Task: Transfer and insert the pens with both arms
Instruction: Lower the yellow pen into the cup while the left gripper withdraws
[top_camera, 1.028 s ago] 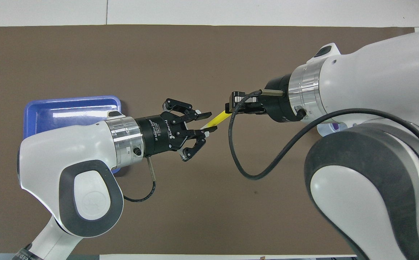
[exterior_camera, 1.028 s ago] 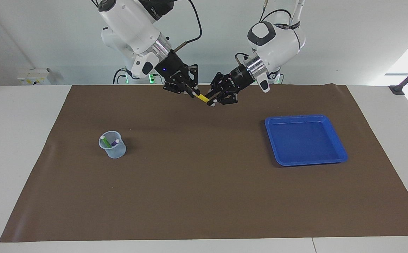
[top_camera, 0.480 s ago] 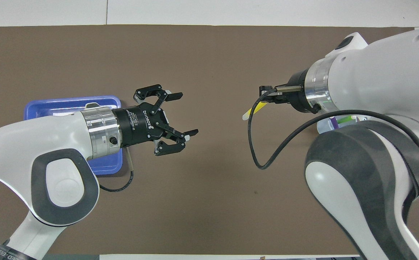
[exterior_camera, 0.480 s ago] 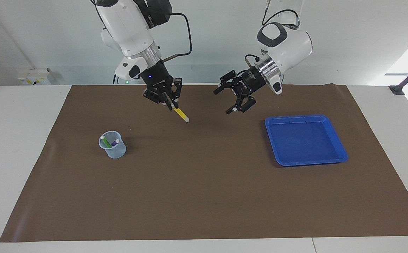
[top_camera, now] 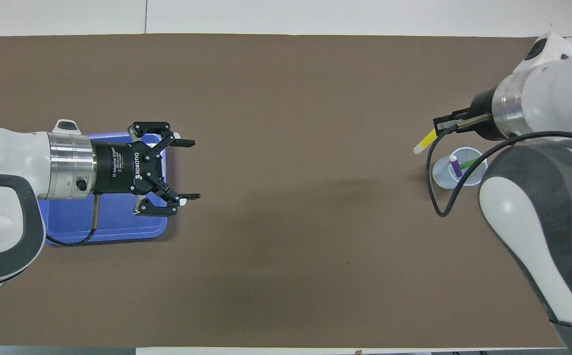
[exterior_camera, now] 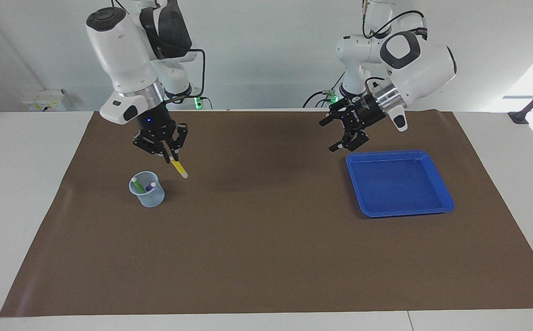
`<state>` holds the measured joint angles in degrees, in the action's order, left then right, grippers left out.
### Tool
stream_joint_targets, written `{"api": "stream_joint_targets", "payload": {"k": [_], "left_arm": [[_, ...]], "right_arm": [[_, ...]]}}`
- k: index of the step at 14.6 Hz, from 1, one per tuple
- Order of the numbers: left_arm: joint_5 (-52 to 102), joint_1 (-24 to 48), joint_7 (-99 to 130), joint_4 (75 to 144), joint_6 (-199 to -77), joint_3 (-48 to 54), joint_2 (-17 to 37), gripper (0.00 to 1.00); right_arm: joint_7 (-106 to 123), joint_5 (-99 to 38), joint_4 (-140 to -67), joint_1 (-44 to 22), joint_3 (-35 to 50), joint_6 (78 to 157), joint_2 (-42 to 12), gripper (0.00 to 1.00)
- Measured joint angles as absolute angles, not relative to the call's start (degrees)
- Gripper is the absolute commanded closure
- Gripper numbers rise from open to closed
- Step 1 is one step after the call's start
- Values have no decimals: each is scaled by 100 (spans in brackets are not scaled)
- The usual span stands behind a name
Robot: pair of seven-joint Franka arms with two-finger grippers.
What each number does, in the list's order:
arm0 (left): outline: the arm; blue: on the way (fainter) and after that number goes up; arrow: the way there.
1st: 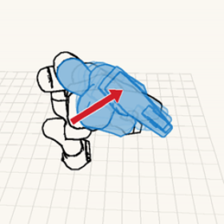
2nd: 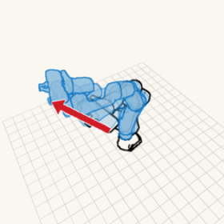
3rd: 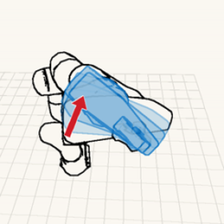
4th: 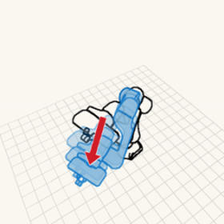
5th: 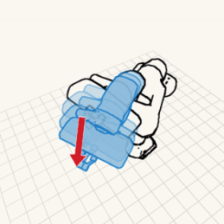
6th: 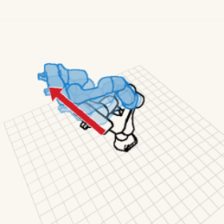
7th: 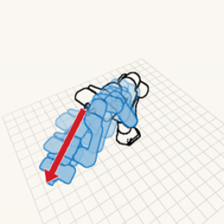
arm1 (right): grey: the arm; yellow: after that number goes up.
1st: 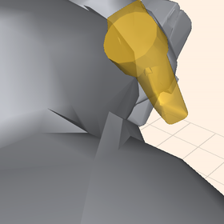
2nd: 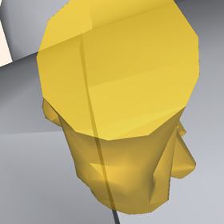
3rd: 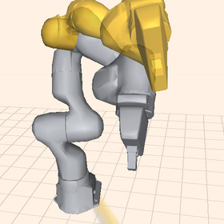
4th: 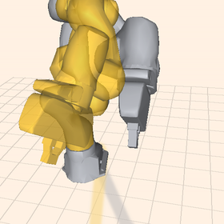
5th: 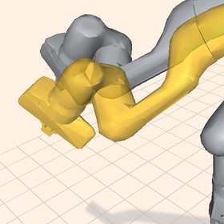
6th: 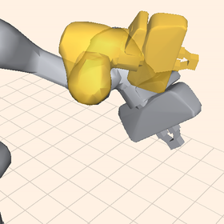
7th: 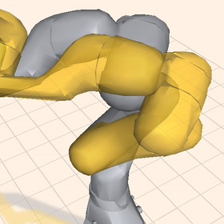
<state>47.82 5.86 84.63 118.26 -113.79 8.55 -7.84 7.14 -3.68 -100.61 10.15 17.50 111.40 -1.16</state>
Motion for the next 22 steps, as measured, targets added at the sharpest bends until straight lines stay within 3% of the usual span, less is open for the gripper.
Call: {"api": "stream_joint_targets", "payload": {"k": [4, 9, 17, 22], "left_arm": [[2884, 575, 7855, 11583, -11261, 905, -747, 0], [1733, 498, 4995, 11391, -10833, 882, -674, 0], [206, 32, 1760, 9479, -8509, 848, -14, 0], [131, -34, 1107, 9000, -7717, 777, -60, 0]], "right_arm": [[1411, -352, -10516, 1569, 1746, 11140, 75, 100], [1742, -349, -11206, 1752, 1746, 11280, 398, 100], [2033, -348, -12157, 1902, 1747, 12389, 447, 100], [2033, -348, -12678, 1902, 1747, 13035, 445, 100]]}}
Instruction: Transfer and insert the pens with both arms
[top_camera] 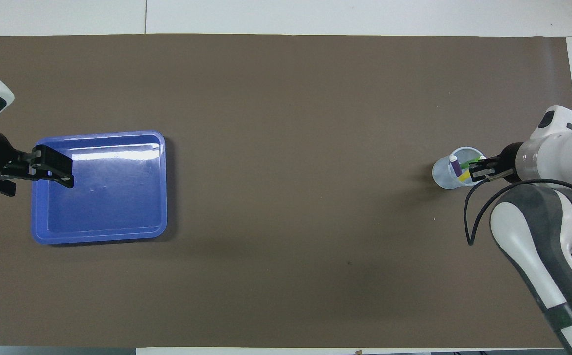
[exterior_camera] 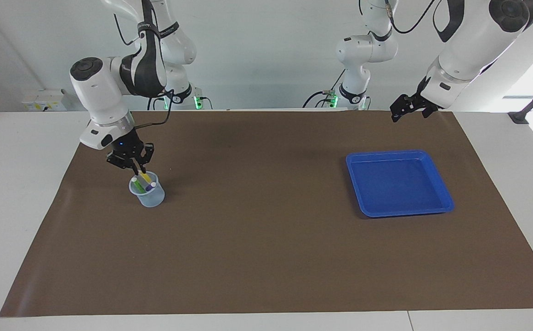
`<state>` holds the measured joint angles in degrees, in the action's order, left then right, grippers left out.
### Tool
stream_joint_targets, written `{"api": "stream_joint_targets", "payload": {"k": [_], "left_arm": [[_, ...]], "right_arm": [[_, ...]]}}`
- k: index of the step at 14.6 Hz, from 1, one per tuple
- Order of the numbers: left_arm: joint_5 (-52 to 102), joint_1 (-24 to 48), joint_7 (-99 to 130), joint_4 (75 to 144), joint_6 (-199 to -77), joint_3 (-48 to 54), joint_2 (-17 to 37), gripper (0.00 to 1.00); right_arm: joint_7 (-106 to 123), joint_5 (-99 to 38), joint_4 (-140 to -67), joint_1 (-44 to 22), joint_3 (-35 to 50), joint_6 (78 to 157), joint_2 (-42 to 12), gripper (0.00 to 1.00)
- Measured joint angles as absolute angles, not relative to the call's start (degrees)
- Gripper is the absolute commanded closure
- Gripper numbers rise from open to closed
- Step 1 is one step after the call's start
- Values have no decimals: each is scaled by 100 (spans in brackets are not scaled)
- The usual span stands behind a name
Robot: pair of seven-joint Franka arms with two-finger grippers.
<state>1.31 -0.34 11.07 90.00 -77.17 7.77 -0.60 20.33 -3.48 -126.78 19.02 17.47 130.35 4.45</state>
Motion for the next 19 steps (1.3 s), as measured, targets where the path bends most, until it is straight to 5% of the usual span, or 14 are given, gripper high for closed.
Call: {"api": "stream_joint_targets", "payload": {"k": [3, 4, 5, 7, 9, 14, 19], "left_arm": [[213, -24, 982, 9190, -8014, 609, -192, 0], [241, -24, 906, 9339, -8318, 568, -233, 0], [260, -24, 828, 9467, -8560, 538, -259, 0], [270, -17, 723, 9513, -8675, 520, -262, 0], [270, 79, 687, 9403, -8544, 490, -248, 0], [251, 243, 654, 8985, -8192, 358, -115, 0], [251, 256, 510, 8984, -8240, 341, -31, 0]], "right_arm": [[2033, -348, -12876, 1902, 1747, 13379, 442, 100], [2033, -348, -12900, 1902, 1747, 13404, 442, 93], [2033, -348, -12908, 1902, 1747, 13405, 442, 50], [2032, -348, -12908, 1902, 1751, 13405, 442, 17], [2002, -348, -12907, 1901, 1756, 13422, 442, 0], [1305, -348, -12714, 1893, 1773, 13360, 463, 0], [1067, -348, -11868, 1911, 1749, 12163, 536, 0]]}}
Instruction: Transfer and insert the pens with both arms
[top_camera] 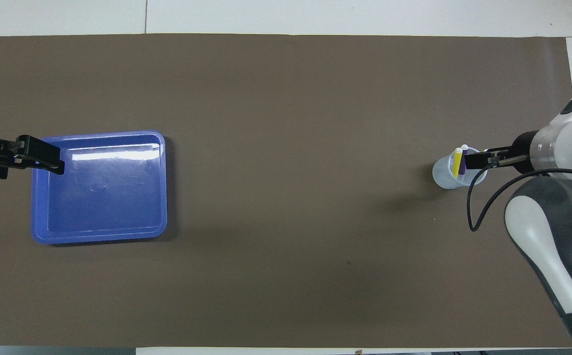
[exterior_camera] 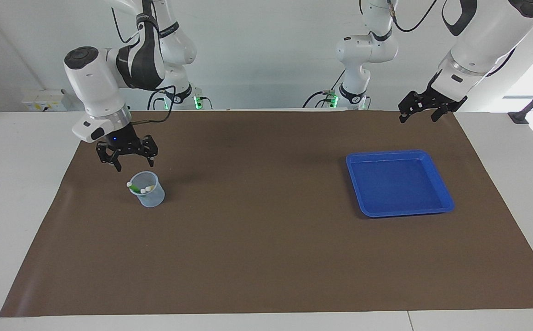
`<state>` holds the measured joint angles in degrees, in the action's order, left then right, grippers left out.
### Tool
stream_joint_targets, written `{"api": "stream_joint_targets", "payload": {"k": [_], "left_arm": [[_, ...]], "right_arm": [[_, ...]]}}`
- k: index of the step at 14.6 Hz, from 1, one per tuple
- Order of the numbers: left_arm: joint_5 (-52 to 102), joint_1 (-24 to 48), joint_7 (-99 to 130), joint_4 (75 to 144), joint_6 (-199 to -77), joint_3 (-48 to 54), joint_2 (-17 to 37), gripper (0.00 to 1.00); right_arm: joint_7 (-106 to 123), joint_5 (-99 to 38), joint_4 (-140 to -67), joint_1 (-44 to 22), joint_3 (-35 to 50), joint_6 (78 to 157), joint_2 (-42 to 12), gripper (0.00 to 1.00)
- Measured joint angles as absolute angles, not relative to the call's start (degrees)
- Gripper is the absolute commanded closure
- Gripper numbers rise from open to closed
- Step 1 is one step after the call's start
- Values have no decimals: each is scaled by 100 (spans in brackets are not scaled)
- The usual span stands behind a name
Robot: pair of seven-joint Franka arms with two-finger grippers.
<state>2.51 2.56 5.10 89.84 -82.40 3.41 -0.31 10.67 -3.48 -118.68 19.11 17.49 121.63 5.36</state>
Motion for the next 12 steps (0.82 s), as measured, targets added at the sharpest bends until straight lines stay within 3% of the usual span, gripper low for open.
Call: {"api": "stream_joint_targets", "payload": {"k": [8, 12], "left_arm": [[181, 252, 452, 8983, -8240, 336, -27, 0], [178, 249, 452, 8982, -8240, 331, -27, 0]], "right_arm": [[670, -104, -10366, 2033, 1641, 10117, 540, 0], [670, -103, -9863, 2053, 1650, 9448, 520, 0]]}}
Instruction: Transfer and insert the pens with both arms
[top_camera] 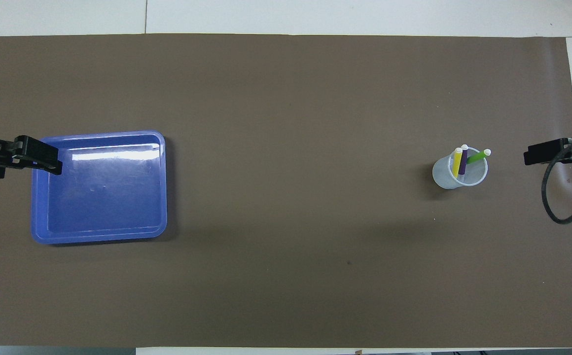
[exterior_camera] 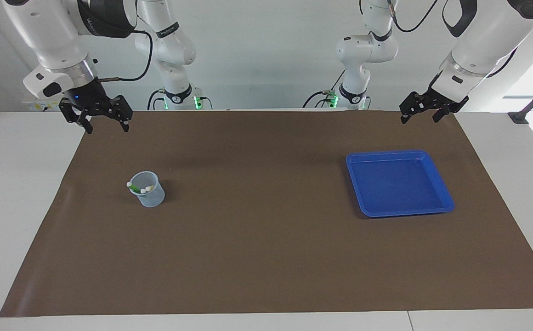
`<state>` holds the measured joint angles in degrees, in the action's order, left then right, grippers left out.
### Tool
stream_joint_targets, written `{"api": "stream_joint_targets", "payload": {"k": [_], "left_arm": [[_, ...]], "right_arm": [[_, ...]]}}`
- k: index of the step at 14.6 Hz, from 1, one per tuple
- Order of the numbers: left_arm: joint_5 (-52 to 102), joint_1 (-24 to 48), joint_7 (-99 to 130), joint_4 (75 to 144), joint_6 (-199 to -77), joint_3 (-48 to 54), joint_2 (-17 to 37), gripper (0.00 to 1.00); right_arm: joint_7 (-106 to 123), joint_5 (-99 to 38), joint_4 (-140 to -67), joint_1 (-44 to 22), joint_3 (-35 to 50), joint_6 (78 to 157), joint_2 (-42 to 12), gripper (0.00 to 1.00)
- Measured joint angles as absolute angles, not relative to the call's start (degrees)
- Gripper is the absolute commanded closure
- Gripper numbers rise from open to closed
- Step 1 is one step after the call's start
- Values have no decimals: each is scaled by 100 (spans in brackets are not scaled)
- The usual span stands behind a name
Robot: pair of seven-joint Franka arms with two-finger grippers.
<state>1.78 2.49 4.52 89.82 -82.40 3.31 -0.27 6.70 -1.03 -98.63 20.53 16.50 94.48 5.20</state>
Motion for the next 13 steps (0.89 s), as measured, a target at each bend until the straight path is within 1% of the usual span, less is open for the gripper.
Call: {"api": "stream_joint_targets", "payload": {"k": [2, 3, 5, 6, 8, 13], "left_arm": [[178, 246, 452, 8979, -8244, 329, -27, 0], [177, 246, 453, 8975, -8250, 329, -28, 0], [177, 246, 454, 8971, -8254, 328, -29, 0], [177, 246, 454, 8971, -8254, 325, -29, 0], [177, 244, 454, 8971, -8253, 314, -29, 0], [177, 243, 454, 8972, -8251, 307, -29, 0]], "right_arm": [[669, -103, -9774, 1901, 1533, 9310, 495, 0], [667, -101, -9755, 1564, 1216, 9282, 475, 0], [660, -97, -9745, 599, 251, 9253, 442, 0], [660, -96, -9741, 291, -63, 9249, 428, 0], [657, -69, -9711, 103, -252, 9242, 391, 0], [414, 137, -9199, 97, -236, 8866, 229, 0]]}}
